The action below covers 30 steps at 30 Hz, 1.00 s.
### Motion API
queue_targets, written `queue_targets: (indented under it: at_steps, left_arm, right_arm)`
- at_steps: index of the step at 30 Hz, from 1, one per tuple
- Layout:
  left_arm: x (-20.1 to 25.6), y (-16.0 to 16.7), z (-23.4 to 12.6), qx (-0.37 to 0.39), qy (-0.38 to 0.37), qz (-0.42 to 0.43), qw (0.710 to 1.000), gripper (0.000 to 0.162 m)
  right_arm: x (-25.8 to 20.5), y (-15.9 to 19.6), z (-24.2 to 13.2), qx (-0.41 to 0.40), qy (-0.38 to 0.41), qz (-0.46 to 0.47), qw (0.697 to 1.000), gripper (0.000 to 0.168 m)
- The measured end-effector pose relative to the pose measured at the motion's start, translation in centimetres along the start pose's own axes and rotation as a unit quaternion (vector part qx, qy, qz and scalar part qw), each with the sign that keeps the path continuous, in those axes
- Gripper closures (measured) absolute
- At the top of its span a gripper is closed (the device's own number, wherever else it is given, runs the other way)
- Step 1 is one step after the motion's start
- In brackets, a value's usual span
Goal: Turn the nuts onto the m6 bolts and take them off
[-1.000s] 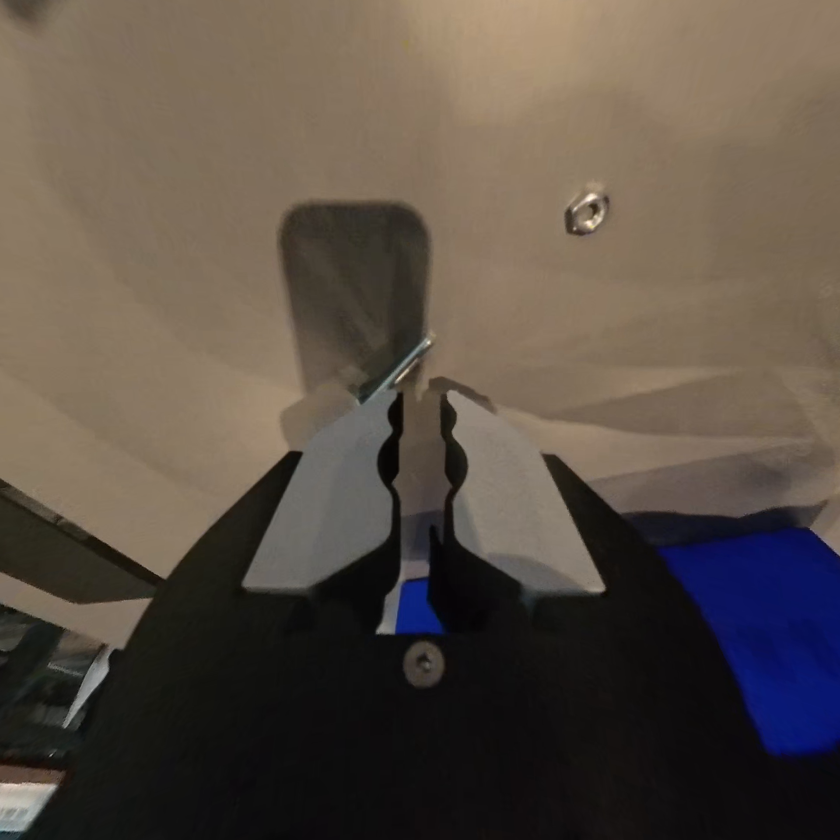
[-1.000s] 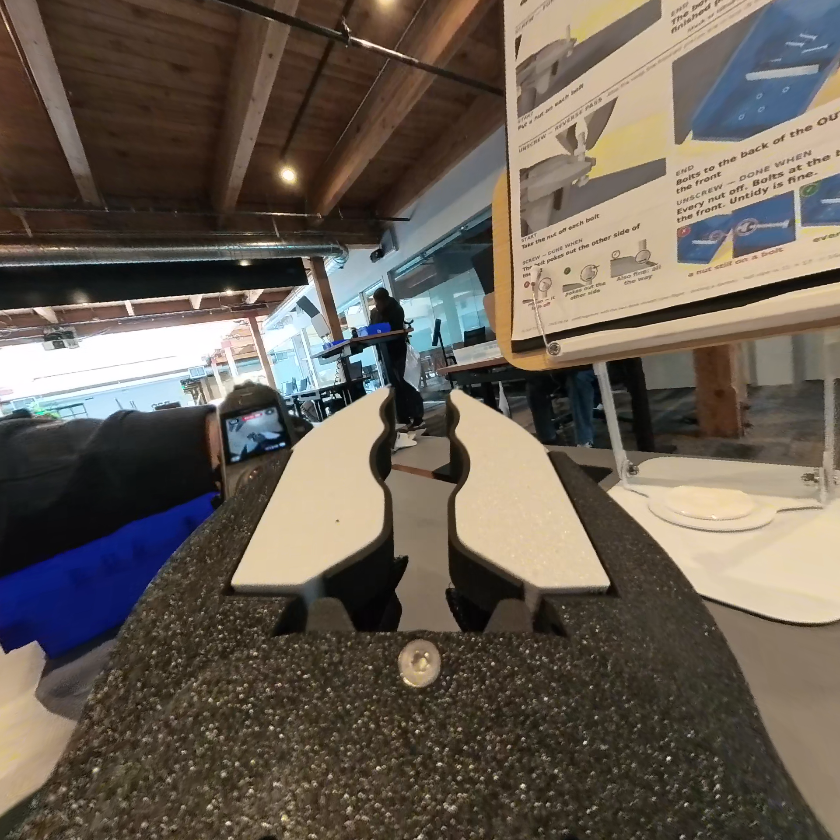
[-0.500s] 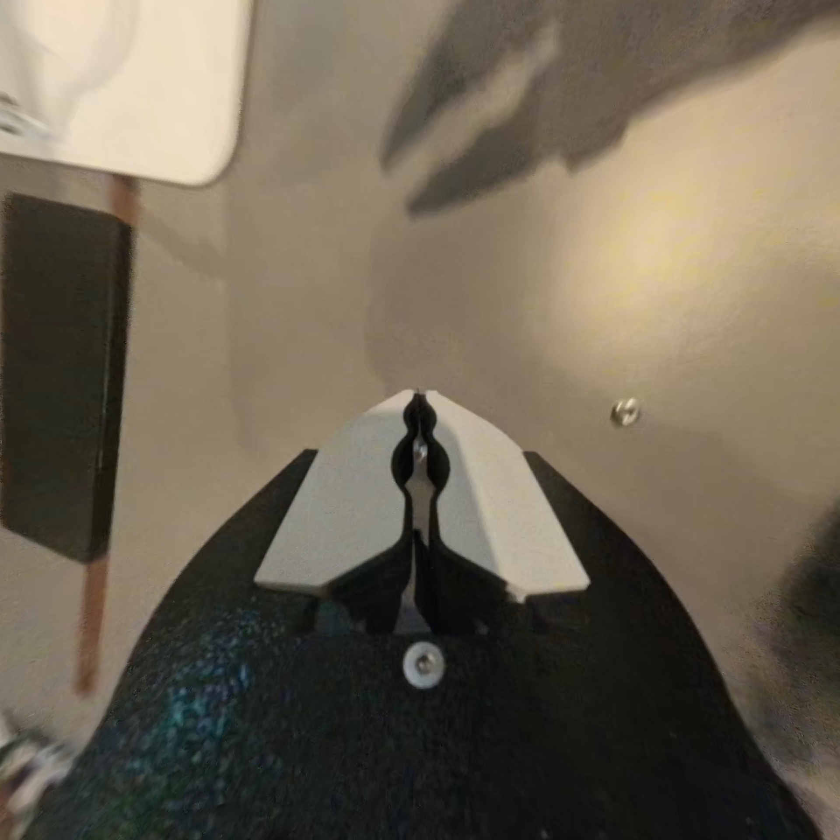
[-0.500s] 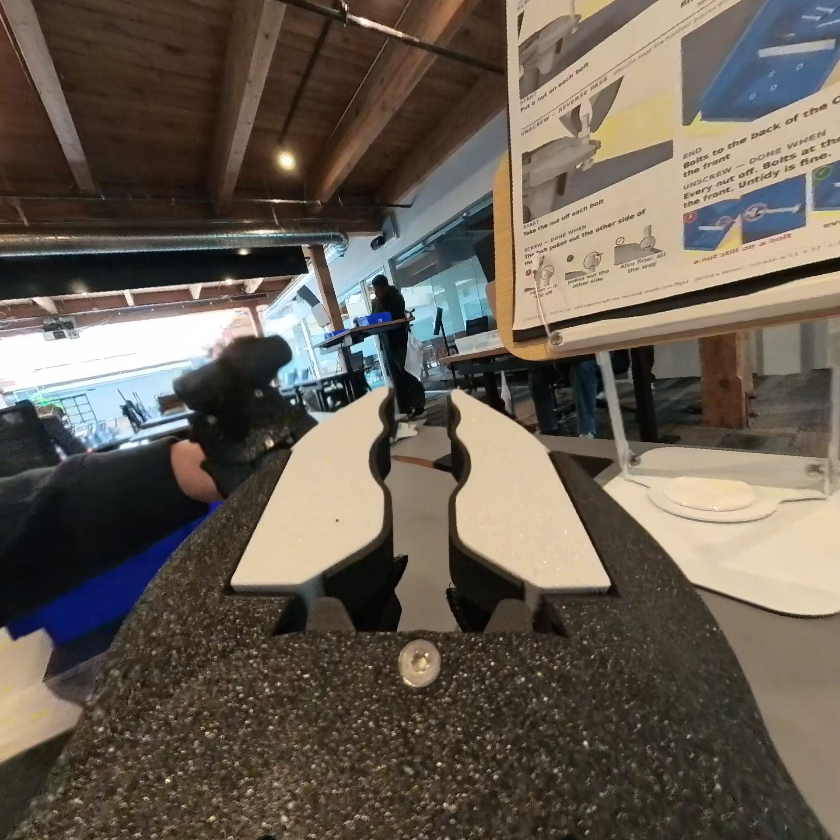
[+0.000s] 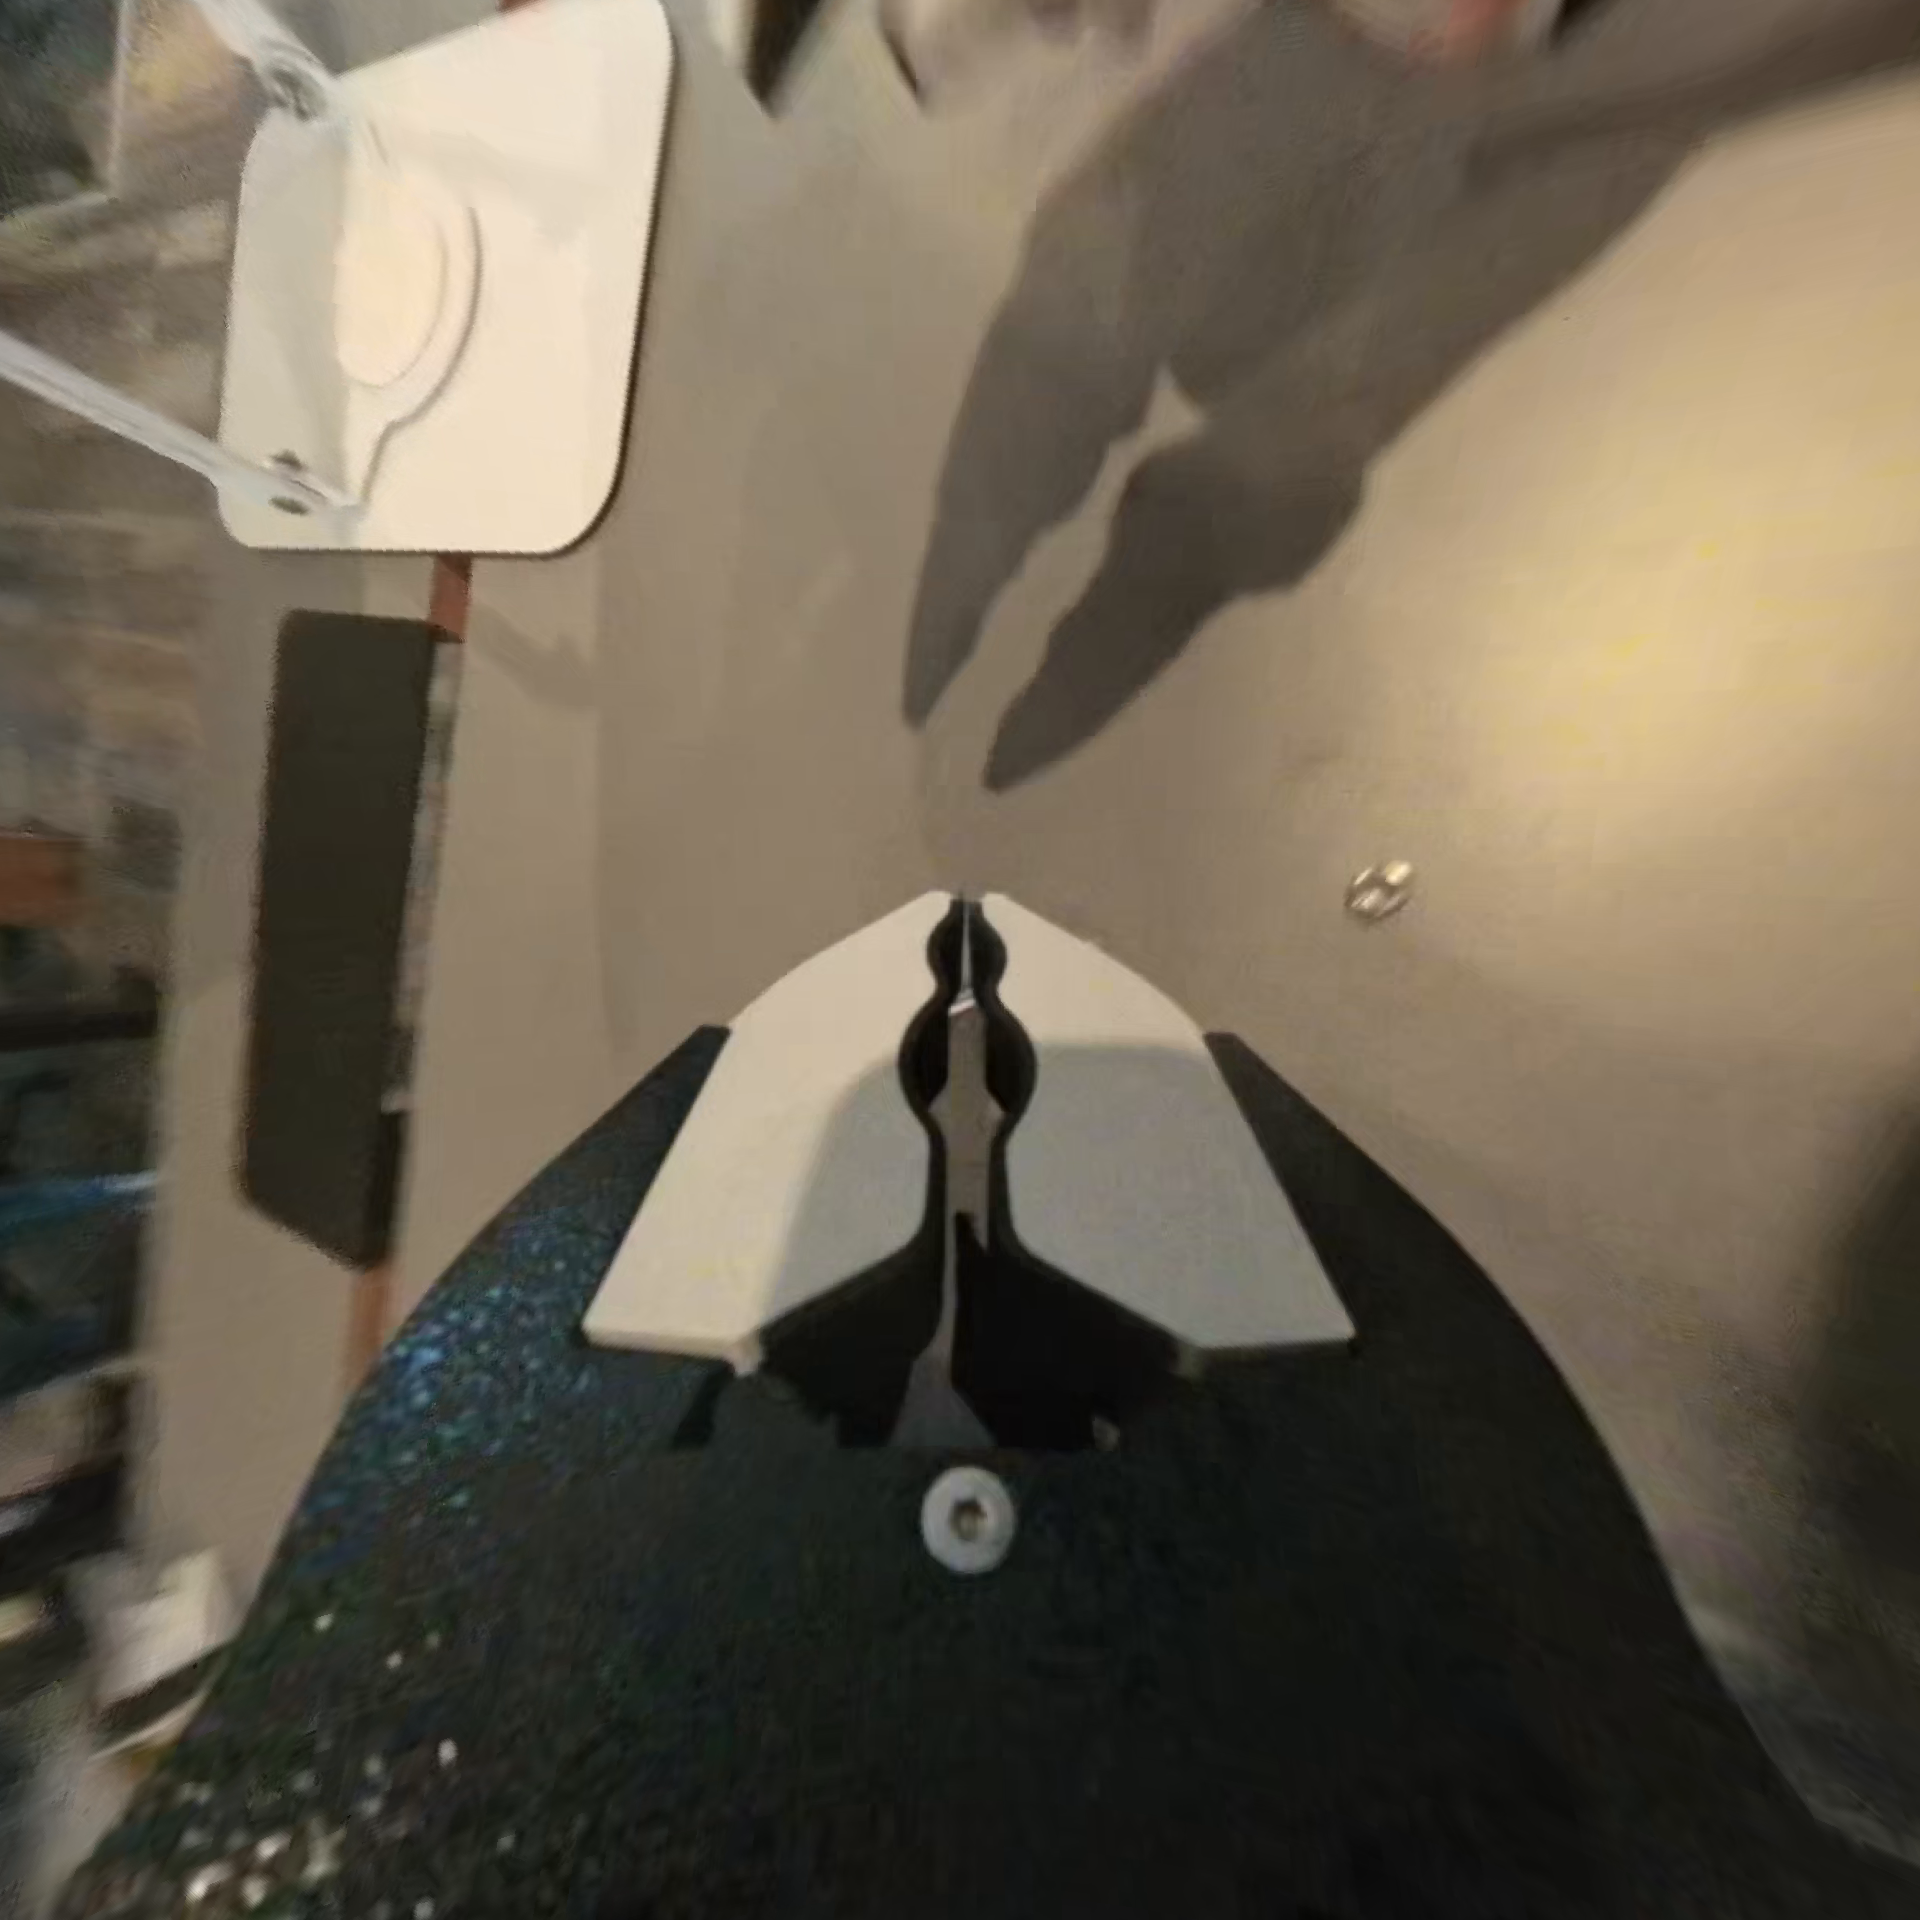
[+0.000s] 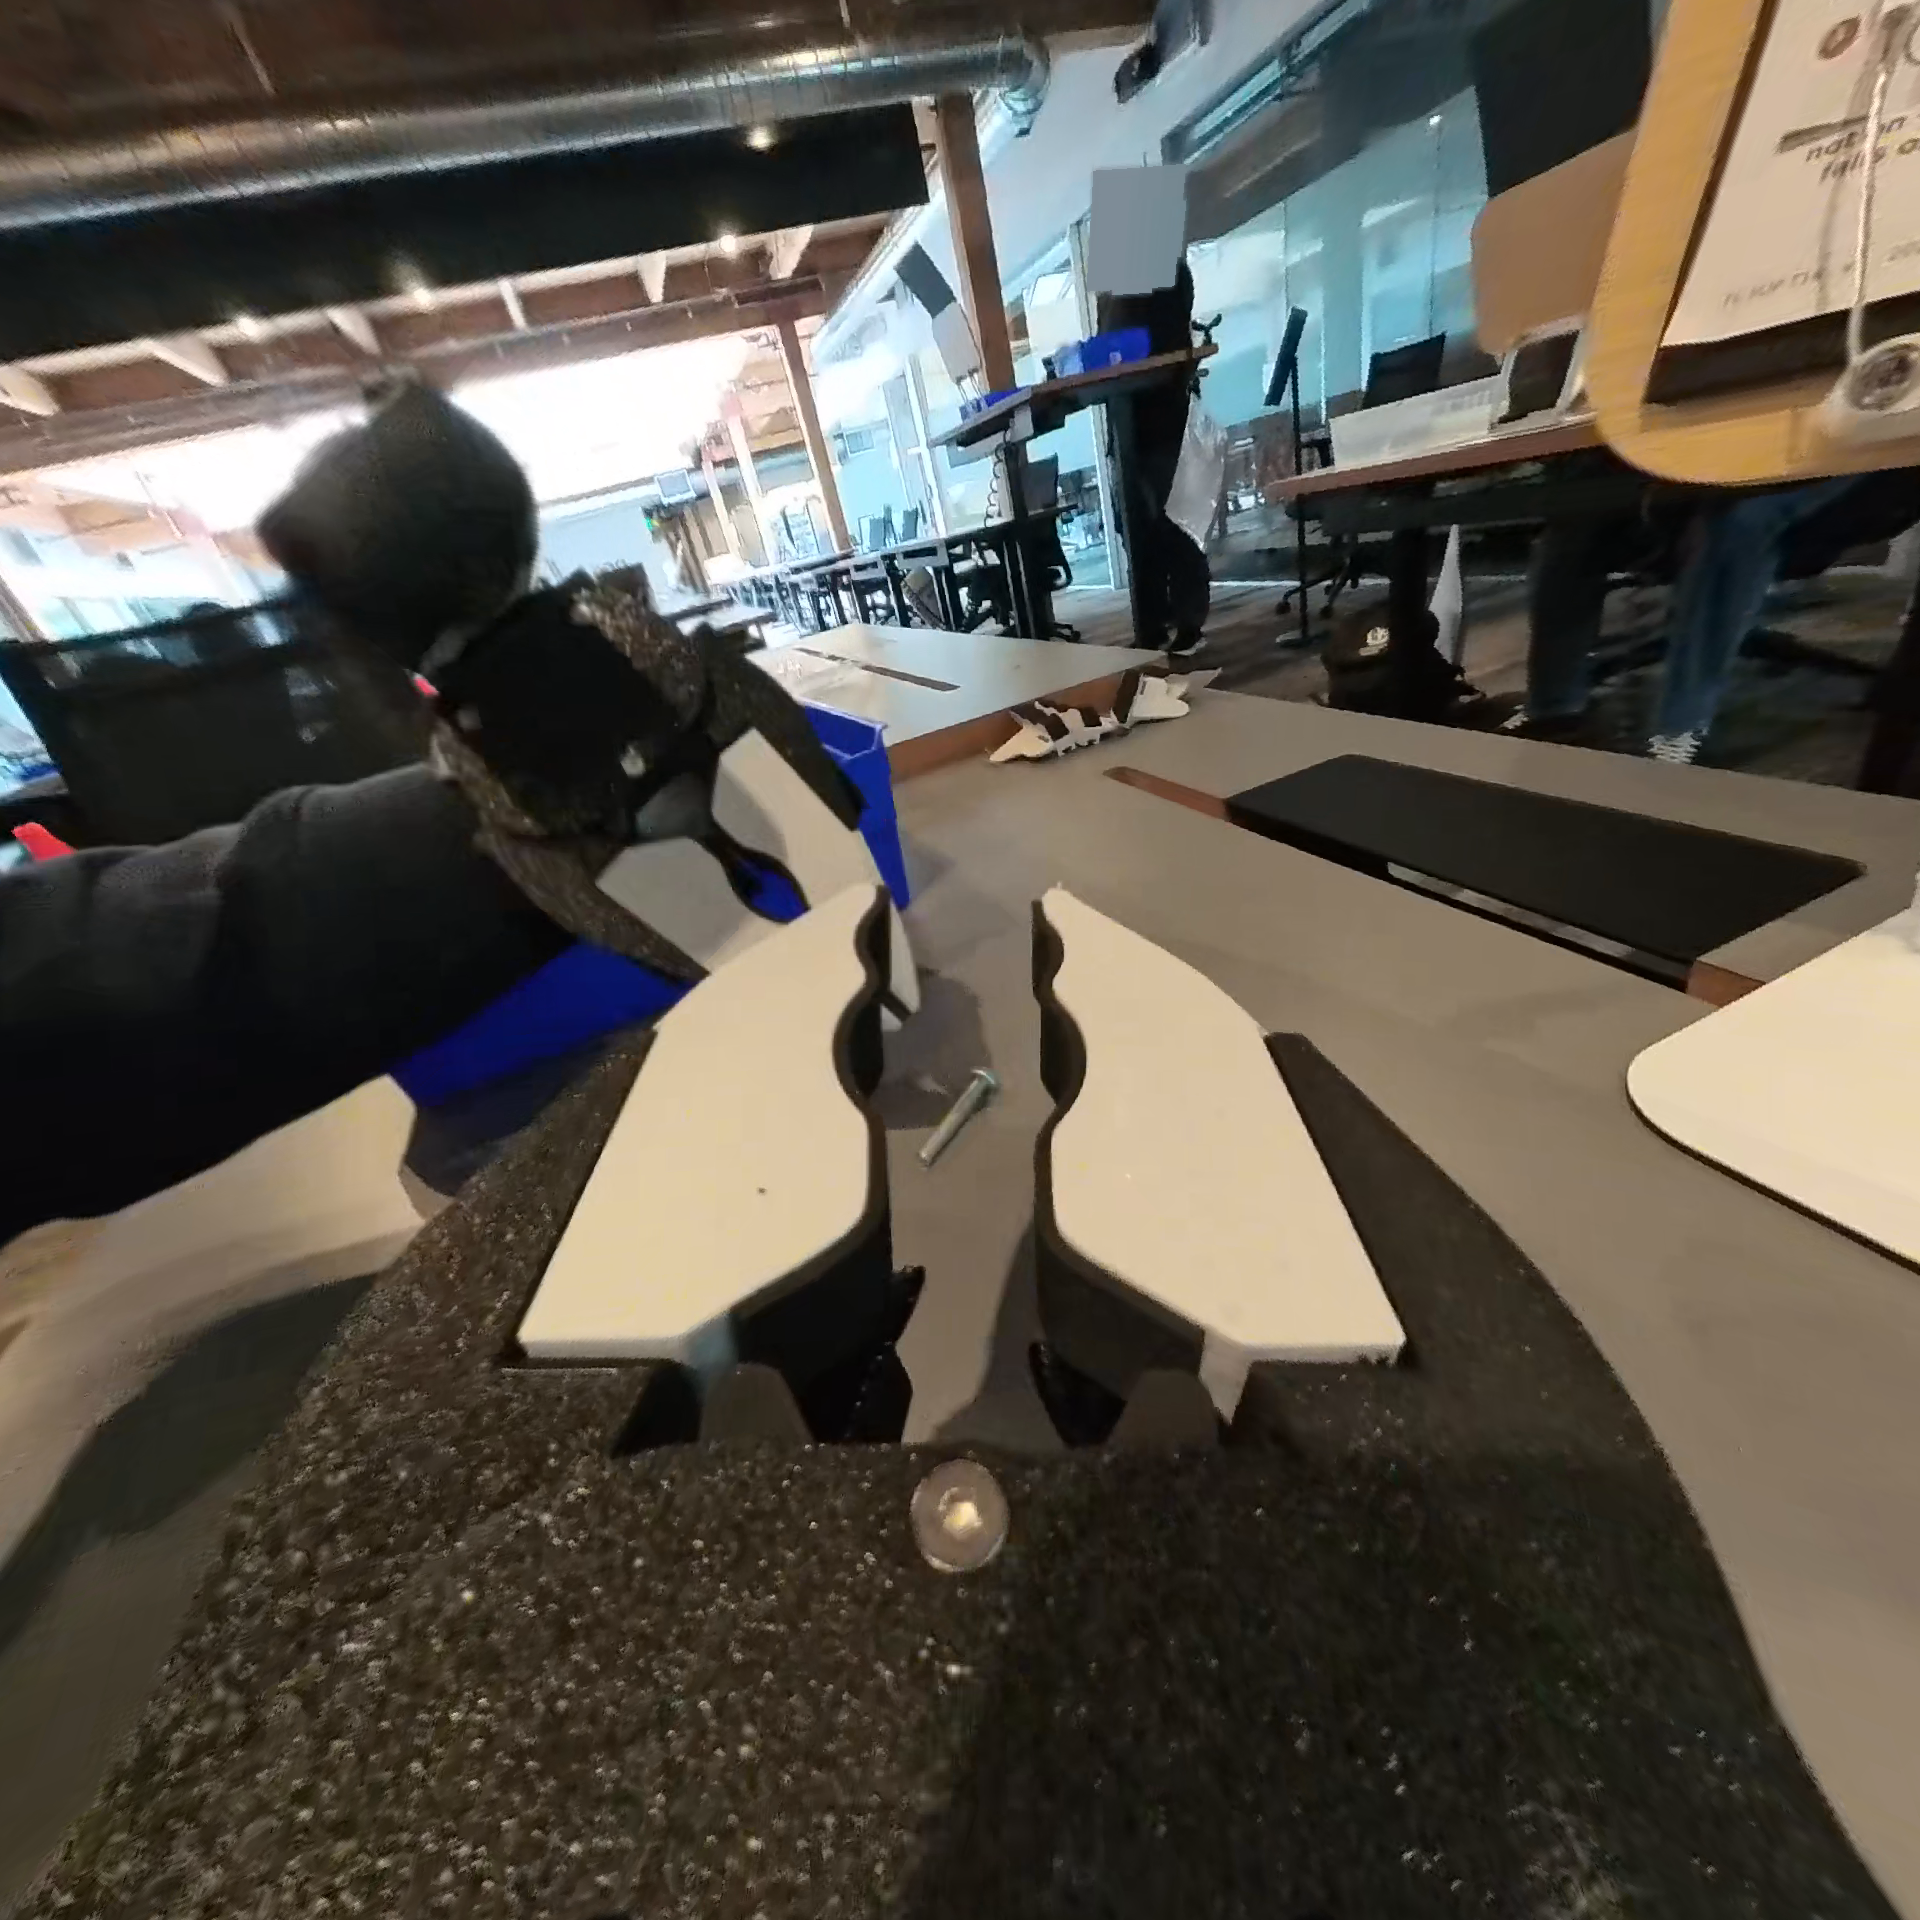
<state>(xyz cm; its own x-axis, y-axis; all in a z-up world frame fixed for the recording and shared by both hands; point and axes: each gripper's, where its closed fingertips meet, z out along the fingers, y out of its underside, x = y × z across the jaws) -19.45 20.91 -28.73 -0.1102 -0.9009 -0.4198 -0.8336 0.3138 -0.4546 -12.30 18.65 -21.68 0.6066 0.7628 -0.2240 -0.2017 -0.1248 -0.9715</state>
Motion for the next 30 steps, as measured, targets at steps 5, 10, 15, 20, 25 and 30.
queue_targets:
  at_steps: [5, 10, 15, 20, 25, 30]
  left_arm:
    - [1.0, 2.3, 1.2, -0.115, 0.087, 0.123, 0.982, 0.138]
    - [1.5, 3.5, 2.0, -0.189, 0.179, 0.158, 0.952, 0.130]
    - [1.6, 4.6, 2.9, -0.240, 0.219, 0.198, 0.925, 0.130]
    - [1.9, 5.1, 3.5, -0.258, 0.245, 0.210, 0.911, 0.138]
    - [2.2, 5.1, 3.5, -0.269, 0.250, 0.207, 0.907, 0.156]
    - [1.2, 4.0, 3.9, -0.220, 0.195, 0.129, 0.947, 0.156]
  right_arm:
    - [0.4, -1.0, -0.7, 0.033, -0.001, 0.025, 0.999, 0.142]
    - [0.8, -1.8, -1.3, 0.057, 0.007, 0.033, 0.998, 0.143]
    - [1.3, -2.6, -2.0, 0.079, 0.014, 0.038, 0.996, 0.143]
    - [1.5, -3.2, -2.6, 0.097, 0.015, 0.044, 0.994, 0.143]
    - [1.6, -3.4, -2.8, 0.104, 0.015, 0.049, 0.993, 0.143]
    - [1.8, -3.1, -2.7, 0.093, 0.023, 0.044, 0.994, 0.143]
